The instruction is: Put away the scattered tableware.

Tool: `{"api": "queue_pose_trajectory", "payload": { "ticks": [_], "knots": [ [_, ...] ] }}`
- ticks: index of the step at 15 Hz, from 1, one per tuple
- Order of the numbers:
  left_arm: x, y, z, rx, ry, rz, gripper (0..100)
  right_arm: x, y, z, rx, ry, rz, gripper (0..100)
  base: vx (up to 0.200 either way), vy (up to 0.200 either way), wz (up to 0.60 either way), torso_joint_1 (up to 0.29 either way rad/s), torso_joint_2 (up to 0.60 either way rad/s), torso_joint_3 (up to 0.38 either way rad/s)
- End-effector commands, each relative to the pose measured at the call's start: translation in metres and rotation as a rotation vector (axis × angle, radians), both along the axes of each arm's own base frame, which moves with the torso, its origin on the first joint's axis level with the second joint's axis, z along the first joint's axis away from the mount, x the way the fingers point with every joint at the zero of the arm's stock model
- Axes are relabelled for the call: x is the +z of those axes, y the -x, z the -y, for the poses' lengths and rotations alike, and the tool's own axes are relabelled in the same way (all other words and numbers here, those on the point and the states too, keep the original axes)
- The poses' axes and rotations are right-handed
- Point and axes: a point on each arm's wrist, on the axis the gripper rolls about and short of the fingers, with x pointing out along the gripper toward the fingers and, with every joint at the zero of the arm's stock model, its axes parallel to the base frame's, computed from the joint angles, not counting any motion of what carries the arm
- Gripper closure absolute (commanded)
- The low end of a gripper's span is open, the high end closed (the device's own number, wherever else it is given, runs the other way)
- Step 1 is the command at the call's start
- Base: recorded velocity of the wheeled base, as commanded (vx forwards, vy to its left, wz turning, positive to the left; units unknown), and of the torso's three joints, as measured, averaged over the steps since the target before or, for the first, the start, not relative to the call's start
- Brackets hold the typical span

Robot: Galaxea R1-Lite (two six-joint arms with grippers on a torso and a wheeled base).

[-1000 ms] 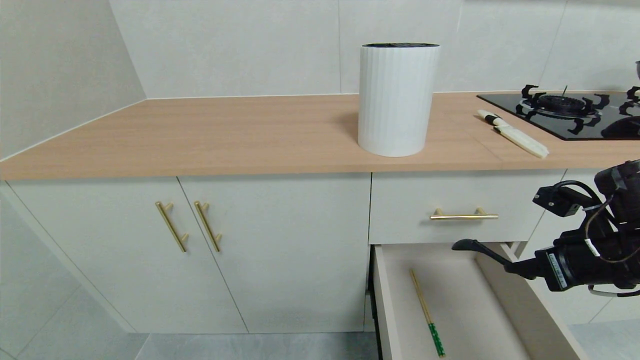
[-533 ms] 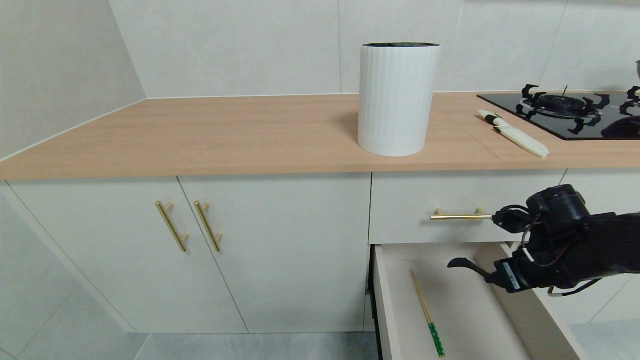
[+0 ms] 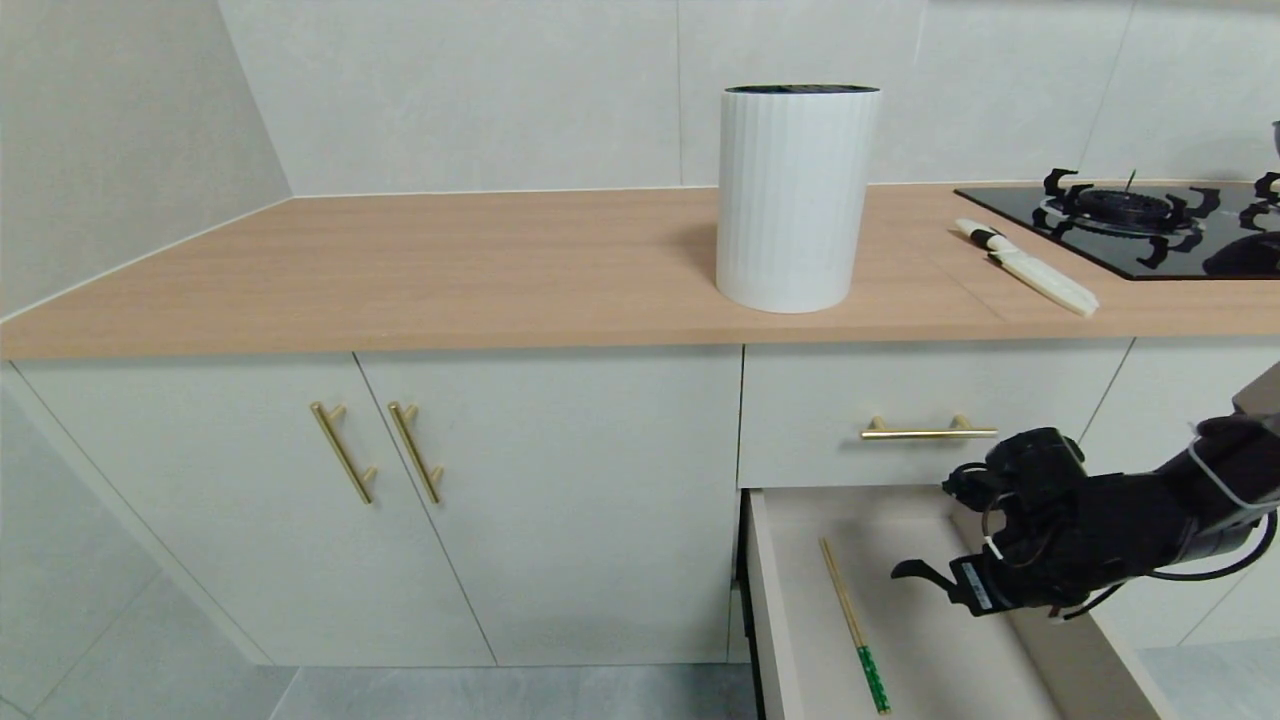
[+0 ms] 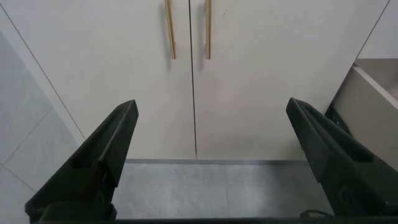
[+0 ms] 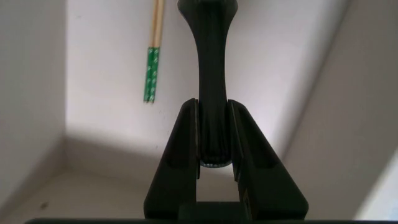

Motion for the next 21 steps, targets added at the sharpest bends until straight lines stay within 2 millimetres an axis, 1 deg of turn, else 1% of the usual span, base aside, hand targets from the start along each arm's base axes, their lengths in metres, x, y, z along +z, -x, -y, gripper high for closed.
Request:
{"api": "queue_pose_trajectory", "payload": {
  "ticks": [1,3,4,11,15,18,21],
  "knots": [
    [0.000,0.000,0.000,0.000,0.000,0.000,0,-0.025,-0.005,-0.003,-0.022,0.000,-0.049,100,0.000,0.000,0.00,0.000,0.00,0.000],
    [0.000,0.000,0.000,0.002,0.000,0.000,0,-0.044,-0.008,-0.003,-0.054,0.036,-0.061,100,0.000,0.000,0.00,0.000,0.00,0.000],
    [0.000,0.000,0.000,0.002,0.000,0.000,0,-0.047,-0.008,-0.003,-0.057,0.045,-0.067,100,0.000,0.000,0.00,0.000,0.00,0.000],
    [0.000,0.000,0.000,0.000,0.000,0.000,0,-0.059,-0.008,-0.003,-0.055,0.055,-0.099,100,0.000,0.000,0.00,0.000,0.00,0.000],
    [0.000,0.000,0.000,0.002,0.000,0.000,0,-0.073,-0.008,-0.004,-0.055,0.060,-0.120,100,0.000,0.000,0.00,0.000,0.00,0.000],
    [0.000,0.000,0.000,0.002,0.000,0.000,0,-0.075,-0.007,-0.003,-0.055,0.061,-0.112,100,0.000,0.000,0.00,0.000,0.00,0.000],
    [0.000,0.000,0.000,0.000,0.000,0.000,0,-0.078,-0.006,-0.005,-0.060,0.101,-0.115,100,0.000,0.000,0.00,0.000,0.00,0.000]
  ]
}}
